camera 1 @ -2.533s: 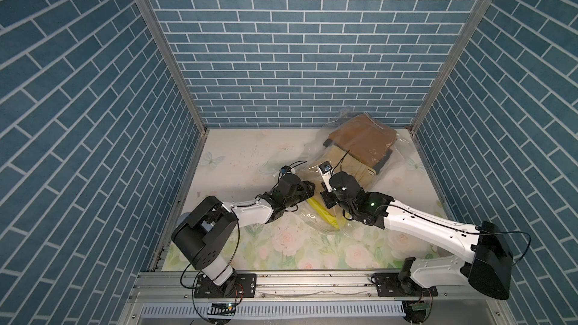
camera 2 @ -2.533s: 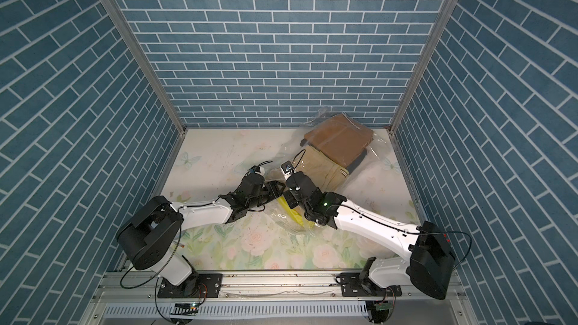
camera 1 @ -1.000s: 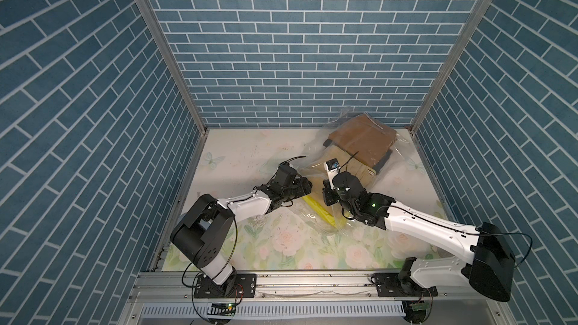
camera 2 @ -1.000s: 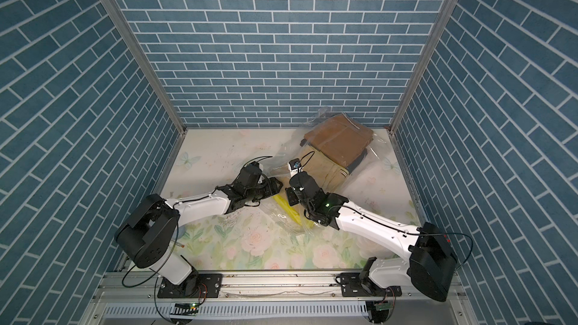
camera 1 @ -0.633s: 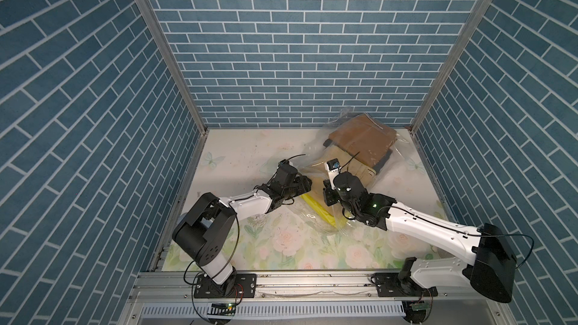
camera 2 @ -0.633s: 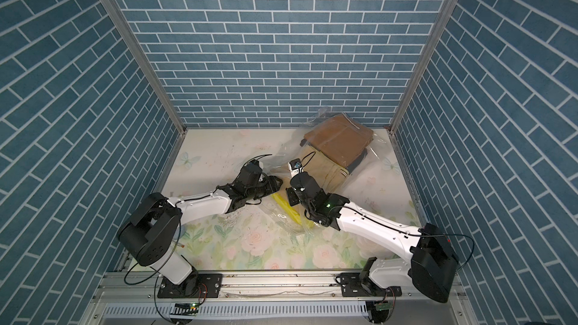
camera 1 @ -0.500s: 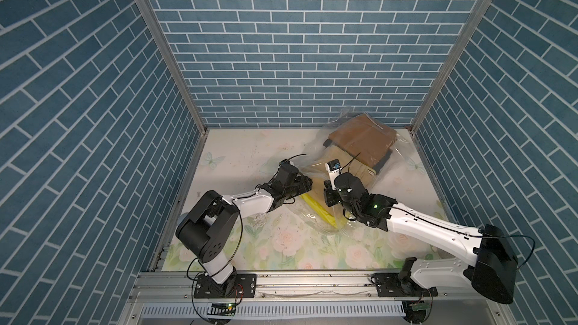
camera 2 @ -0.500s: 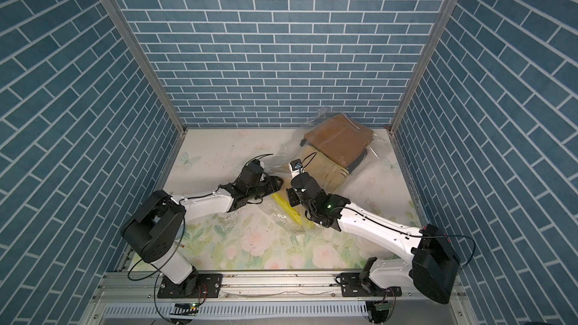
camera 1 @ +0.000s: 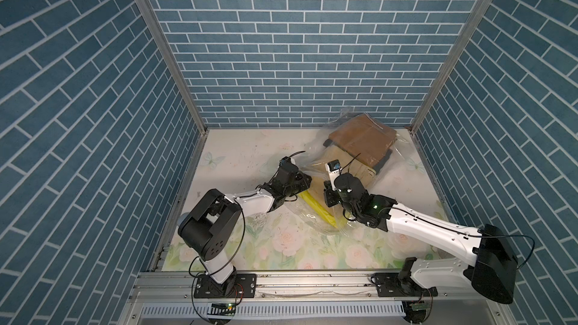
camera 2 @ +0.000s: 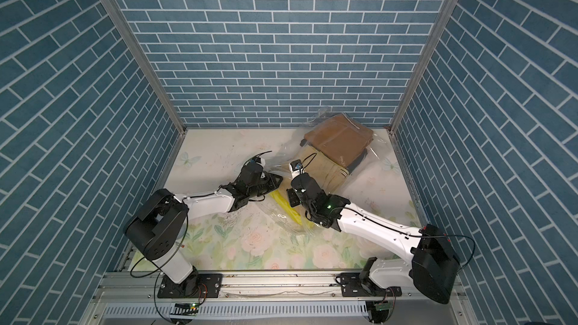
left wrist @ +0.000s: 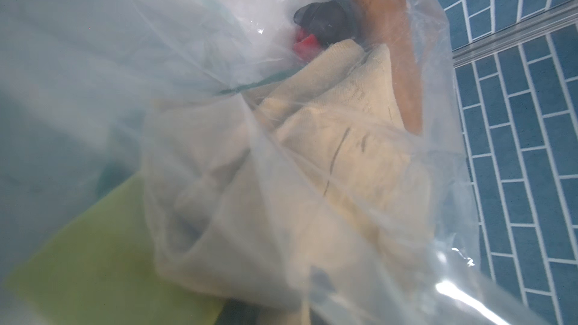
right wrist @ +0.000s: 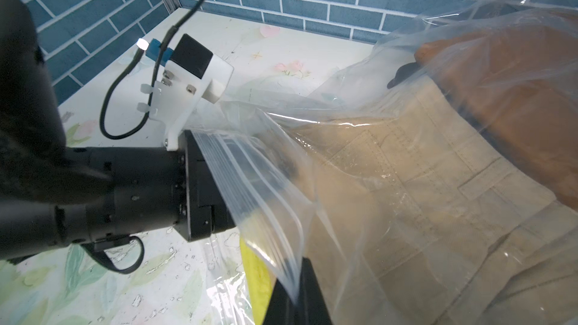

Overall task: Take the trousers out of the vacuum bag
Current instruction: Take out the trousers from the vacuum bag.

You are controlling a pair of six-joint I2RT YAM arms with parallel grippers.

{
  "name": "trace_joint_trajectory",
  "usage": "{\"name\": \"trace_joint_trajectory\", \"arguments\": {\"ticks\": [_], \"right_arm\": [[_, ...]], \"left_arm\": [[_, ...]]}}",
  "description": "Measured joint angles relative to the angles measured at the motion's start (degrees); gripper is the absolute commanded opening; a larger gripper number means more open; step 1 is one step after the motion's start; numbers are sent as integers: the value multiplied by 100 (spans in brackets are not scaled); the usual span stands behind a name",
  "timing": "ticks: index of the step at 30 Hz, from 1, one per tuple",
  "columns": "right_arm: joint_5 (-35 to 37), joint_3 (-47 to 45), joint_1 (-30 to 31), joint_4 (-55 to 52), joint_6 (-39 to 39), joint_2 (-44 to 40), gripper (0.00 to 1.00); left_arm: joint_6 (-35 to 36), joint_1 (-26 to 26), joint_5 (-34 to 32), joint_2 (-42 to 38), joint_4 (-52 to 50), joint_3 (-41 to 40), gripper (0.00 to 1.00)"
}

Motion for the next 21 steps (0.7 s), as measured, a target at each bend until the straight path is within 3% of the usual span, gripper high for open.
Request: {"name": "trace_joint_trajectory", "arguments": {"ticks": [5,15,21], "right_arm": [[42,-2,0,-11,17,0,0],[256,-2,0,-48,256,2,0],[302,-2,0,-94,260,4,0]], "left_arm": [[-39,-4,9,-48,42,-61,0],[-85,-39,136,-1279,-114,-636,0],[-111,-52,111,-1996,-352,-1436,0]]}}
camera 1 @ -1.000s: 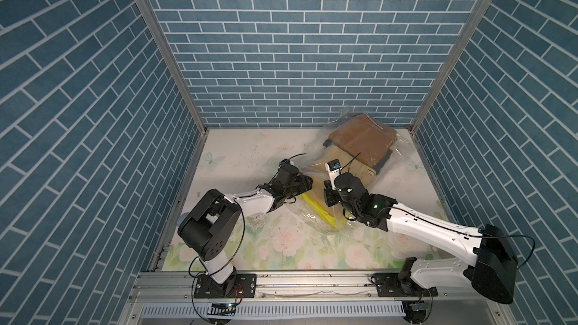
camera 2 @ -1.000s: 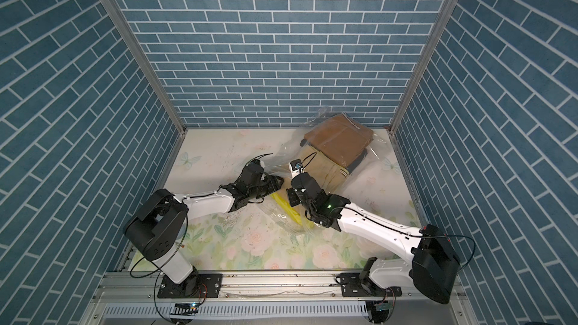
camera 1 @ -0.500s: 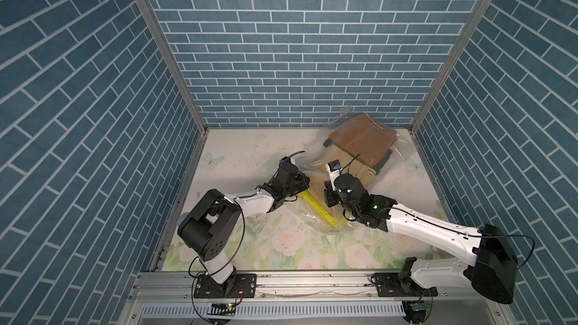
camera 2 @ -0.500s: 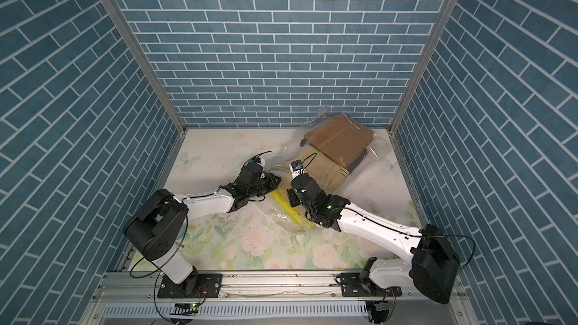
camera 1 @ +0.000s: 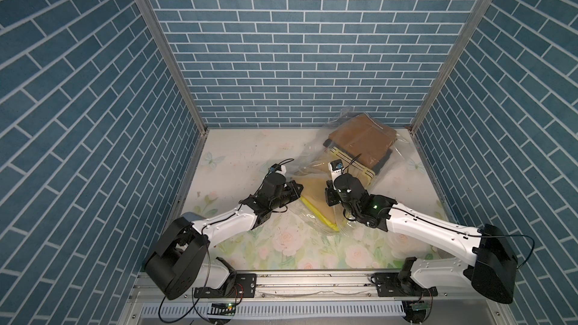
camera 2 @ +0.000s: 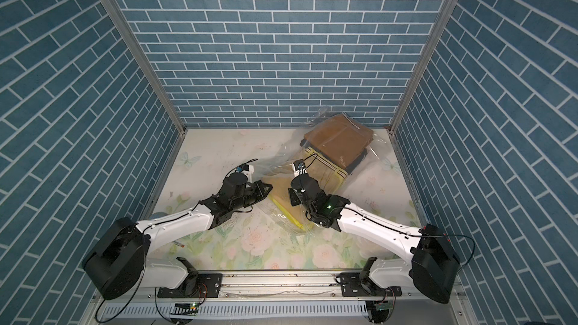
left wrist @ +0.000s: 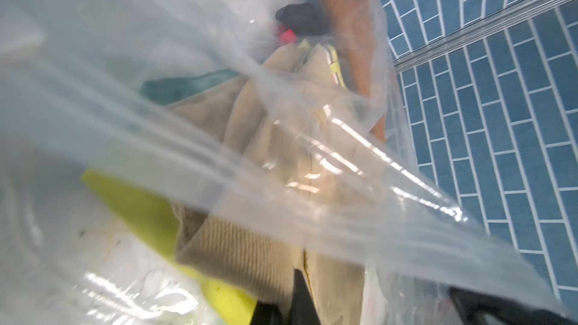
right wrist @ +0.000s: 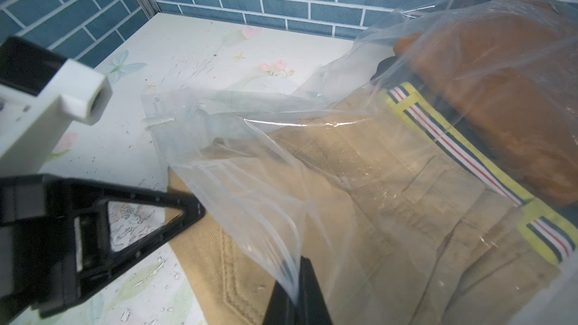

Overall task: Take the trousers out of the vacuum bag
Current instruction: Take out the trousers from the vacuum bag.

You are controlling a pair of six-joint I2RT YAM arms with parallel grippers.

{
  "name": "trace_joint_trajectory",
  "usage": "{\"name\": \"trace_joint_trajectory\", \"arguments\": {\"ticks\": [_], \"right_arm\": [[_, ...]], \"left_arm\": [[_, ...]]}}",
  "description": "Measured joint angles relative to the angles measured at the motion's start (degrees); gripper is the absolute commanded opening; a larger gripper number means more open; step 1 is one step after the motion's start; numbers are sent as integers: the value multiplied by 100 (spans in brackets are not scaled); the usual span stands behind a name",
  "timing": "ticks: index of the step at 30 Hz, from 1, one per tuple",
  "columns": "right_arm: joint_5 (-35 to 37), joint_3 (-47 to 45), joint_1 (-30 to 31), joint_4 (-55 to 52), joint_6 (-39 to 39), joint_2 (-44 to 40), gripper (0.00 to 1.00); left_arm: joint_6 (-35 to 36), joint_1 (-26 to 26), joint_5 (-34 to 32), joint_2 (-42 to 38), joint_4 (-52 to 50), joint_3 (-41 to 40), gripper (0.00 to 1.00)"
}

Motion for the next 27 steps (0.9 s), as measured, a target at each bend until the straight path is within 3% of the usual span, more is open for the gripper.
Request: {"name": "trace_joint_trajectory", "arguments": {"ticks": [4,6,15,20,27], "right_arm": [[2,0,0,-37,0,4,0],[2,0,0,-37,0,9,0],[-2,2,0,-48,0,63,0],[-2,4,0,-68,0,63,0],[-2,4,0,-76,0,63,0]], "left_arm": [[-26,0,-46,-348,-146,-363,18],[-50,0,-42,-435,-85,-487,33],[-625,-31,109,-55,1187,-1252,78],[-874,-94,111,197,1836,-1353,83],[-1080,-103,85,555,2629,-1351,74]]}}
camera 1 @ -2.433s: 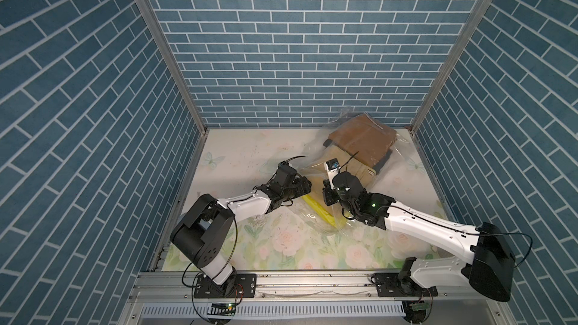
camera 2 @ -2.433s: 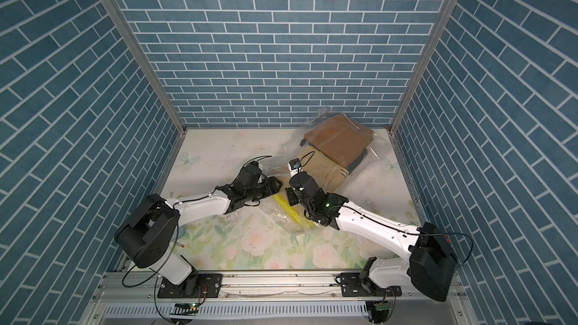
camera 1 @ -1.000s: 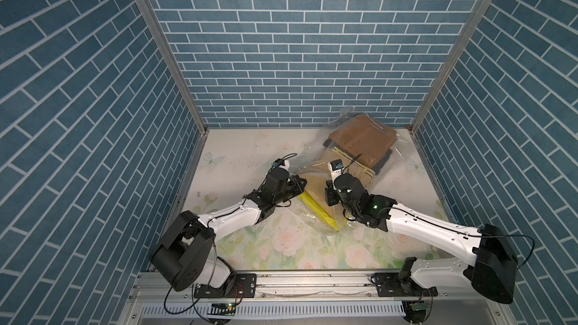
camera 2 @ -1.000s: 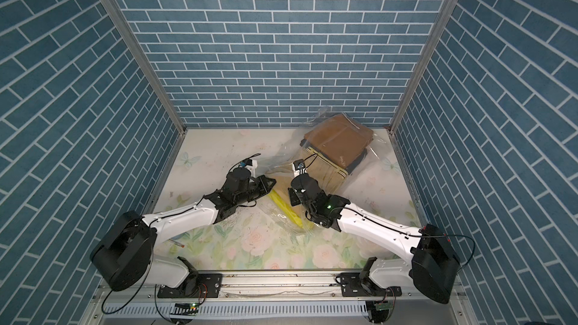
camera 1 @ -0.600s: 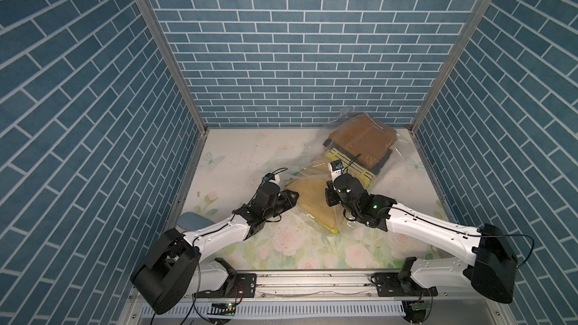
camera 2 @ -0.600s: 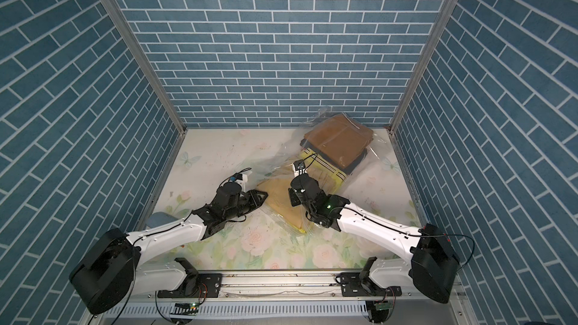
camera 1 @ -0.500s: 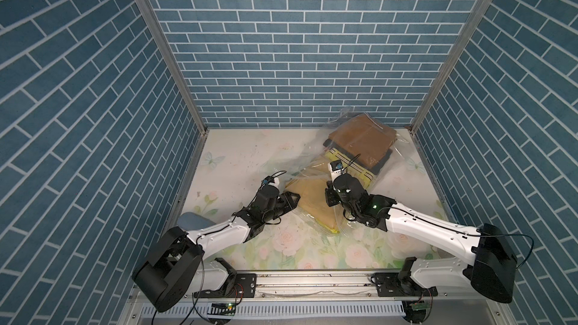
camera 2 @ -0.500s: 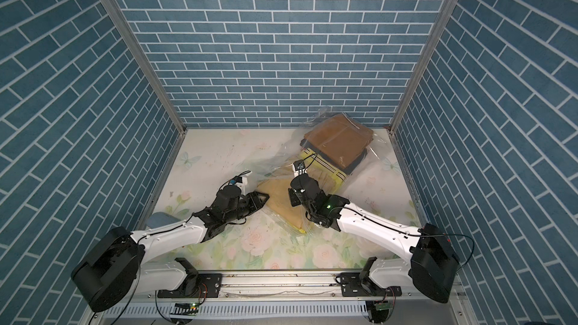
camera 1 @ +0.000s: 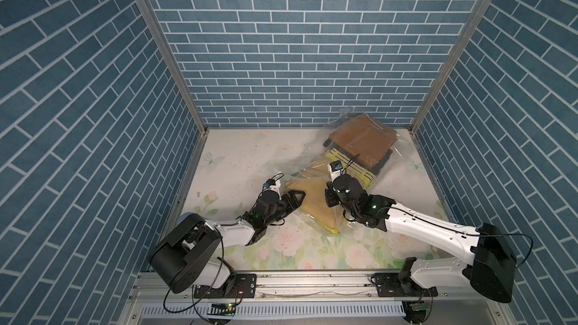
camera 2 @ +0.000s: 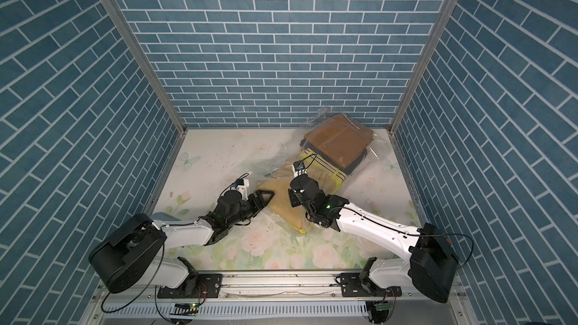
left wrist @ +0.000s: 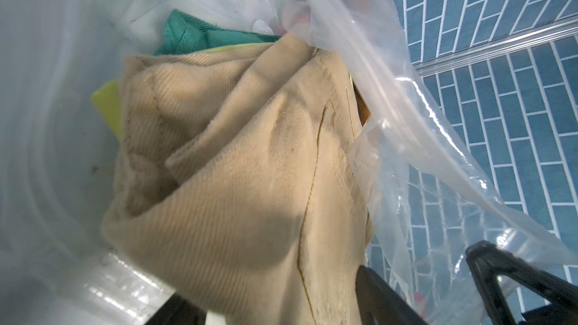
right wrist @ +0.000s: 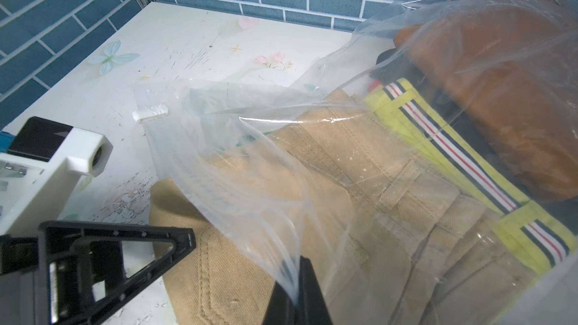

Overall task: Take the trousers out of the vacuum bag
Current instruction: Take out the trousers from the vacuum bag.

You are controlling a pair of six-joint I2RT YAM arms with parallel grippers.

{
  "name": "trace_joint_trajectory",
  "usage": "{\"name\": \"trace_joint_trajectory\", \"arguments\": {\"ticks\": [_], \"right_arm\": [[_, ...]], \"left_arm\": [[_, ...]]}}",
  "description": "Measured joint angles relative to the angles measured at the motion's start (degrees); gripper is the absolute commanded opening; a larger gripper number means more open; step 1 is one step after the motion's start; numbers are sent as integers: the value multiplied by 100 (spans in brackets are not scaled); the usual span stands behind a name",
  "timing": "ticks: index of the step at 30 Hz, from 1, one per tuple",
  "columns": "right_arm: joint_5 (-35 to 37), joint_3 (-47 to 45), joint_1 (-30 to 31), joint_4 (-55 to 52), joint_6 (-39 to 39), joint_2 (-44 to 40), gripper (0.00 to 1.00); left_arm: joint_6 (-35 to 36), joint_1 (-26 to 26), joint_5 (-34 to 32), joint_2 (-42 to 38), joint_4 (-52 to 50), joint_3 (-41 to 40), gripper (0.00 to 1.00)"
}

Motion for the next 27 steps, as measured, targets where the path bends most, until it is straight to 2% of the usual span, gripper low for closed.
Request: {"name": "trace_joint_trajectory", "arguments": {"ticks": [8,20,27], "right_arm": [[0,0,0,-7,0,-2,0],[0,0,0,-7,0,-2,0],[0,0,0,-7,0,-2,0]], "left_arm": [[-319,0,-4,323,501,20,62],[-262,-4,-92,-164,20,227,62],[-308,-4,-55,385,372,227,65]]}}
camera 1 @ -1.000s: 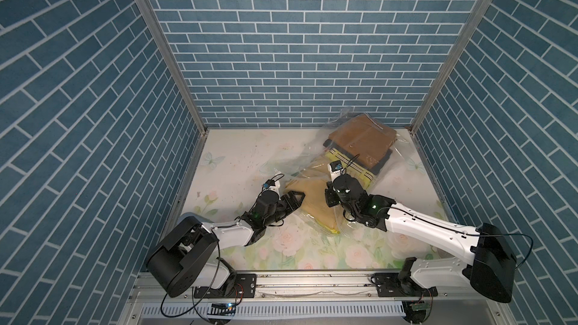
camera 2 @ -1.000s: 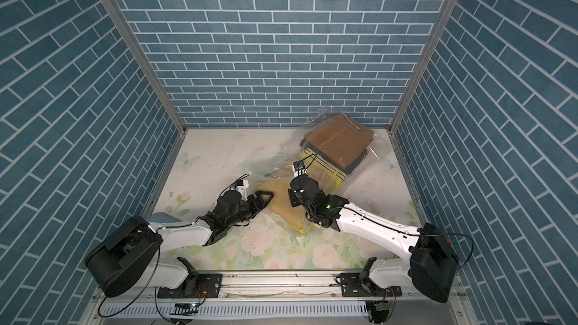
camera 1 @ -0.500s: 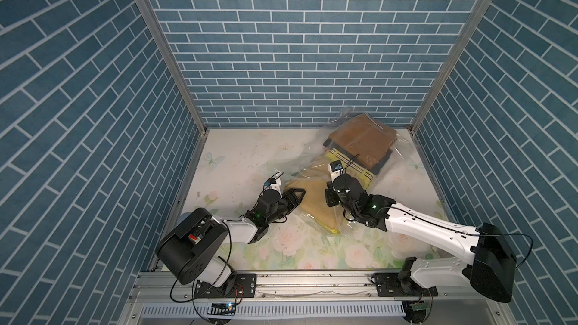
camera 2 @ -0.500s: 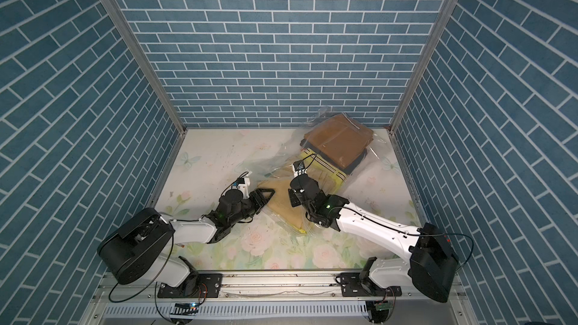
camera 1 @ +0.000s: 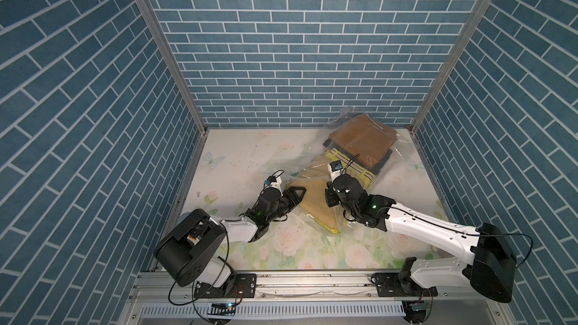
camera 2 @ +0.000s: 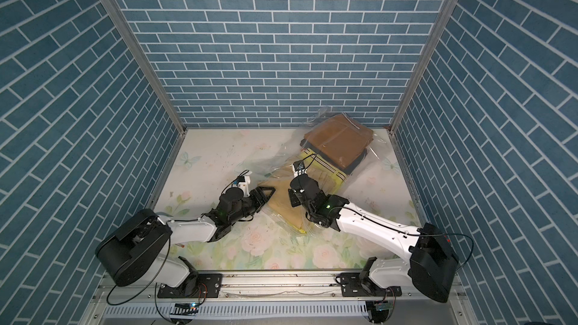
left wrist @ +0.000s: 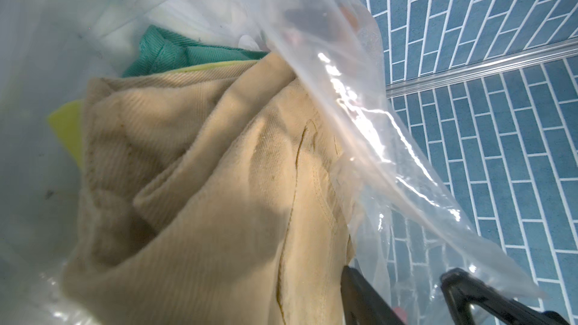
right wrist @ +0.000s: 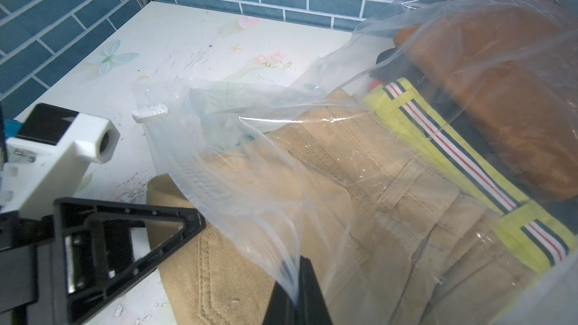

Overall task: Take the trousers out of the vacuum bag
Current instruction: Take out the trousers from the vacuum bag.

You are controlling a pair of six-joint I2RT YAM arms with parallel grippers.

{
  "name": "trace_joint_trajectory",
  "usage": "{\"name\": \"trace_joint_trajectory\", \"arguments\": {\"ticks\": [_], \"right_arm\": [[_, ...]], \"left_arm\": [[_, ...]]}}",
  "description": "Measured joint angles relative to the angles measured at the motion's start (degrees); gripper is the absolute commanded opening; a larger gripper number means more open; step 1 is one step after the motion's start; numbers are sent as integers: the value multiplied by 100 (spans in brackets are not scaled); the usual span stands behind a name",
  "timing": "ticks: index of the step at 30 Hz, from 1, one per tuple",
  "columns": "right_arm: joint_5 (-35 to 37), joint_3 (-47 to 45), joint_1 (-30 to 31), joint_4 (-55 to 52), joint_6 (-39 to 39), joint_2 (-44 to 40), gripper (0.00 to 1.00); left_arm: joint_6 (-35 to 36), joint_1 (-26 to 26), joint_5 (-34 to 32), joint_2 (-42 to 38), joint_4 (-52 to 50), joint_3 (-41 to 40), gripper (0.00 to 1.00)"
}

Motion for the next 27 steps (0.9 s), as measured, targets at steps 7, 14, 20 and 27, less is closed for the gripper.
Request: {"name": "trace_joint_trajectory", "arguments": {"ticks": [7,14,20,27], "right_arm": [[0,0,0,0,-2,0,0],[0,0,0,0,-2,0,0],[0,0,0,0,-2,0,0],[-2,0,0,2,-2,0,0]], "left_arm": [[-111,0,35,544,520,0,47],[-133,2,4,605,649,76,26],[-98,0,11,531,562,168,23],[138,0,22,157,101,289,43]]}}
